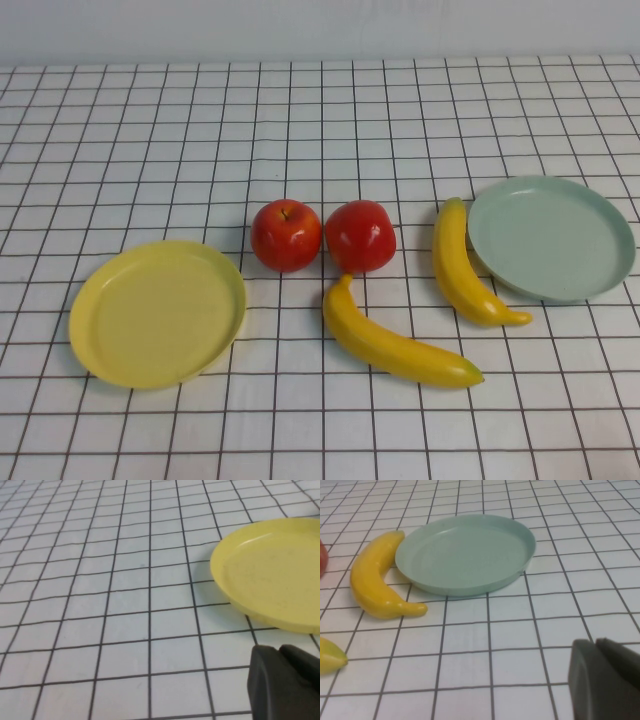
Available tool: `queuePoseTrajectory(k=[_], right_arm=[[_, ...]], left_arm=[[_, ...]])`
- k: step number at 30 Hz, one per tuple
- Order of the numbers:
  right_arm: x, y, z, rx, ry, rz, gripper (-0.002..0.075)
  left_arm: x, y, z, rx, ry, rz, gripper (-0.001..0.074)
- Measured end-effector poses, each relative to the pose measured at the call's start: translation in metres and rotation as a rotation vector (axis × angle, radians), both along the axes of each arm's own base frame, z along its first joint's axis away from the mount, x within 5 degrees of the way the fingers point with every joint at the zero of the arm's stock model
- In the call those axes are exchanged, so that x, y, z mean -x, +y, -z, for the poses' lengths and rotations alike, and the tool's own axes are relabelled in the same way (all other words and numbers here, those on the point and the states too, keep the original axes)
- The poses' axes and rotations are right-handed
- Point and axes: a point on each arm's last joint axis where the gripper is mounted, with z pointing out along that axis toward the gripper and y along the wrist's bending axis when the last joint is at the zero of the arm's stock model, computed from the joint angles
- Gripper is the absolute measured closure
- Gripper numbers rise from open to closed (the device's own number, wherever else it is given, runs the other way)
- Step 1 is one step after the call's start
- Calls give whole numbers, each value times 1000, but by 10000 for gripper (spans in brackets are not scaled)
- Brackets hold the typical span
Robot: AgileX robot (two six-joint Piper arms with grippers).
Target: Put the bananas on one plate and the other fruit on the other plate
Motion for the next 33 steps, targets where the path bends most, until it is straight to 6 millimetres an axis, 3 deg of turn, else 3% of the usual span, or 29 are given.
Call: queuePoseTrajectory(k=[3,6,12,15,33], right_arm=[[0,0,0,0,0,0,741],[0,0,0,0,0,0,741],[0,0,0,0,0,0,741],[0,0,0,0,0,0,741],[0,0,0,0,0,0,741]], left_arm=[[0,2,0,-62,-3,-3,738],[-1,1,-2,4,-28,-10,738],[-4,-5,-26,717,-239,-57,738],[-4,-4,-33,852,-306,-64,738],[-4,-2,-36,913,-345,-68,738]])
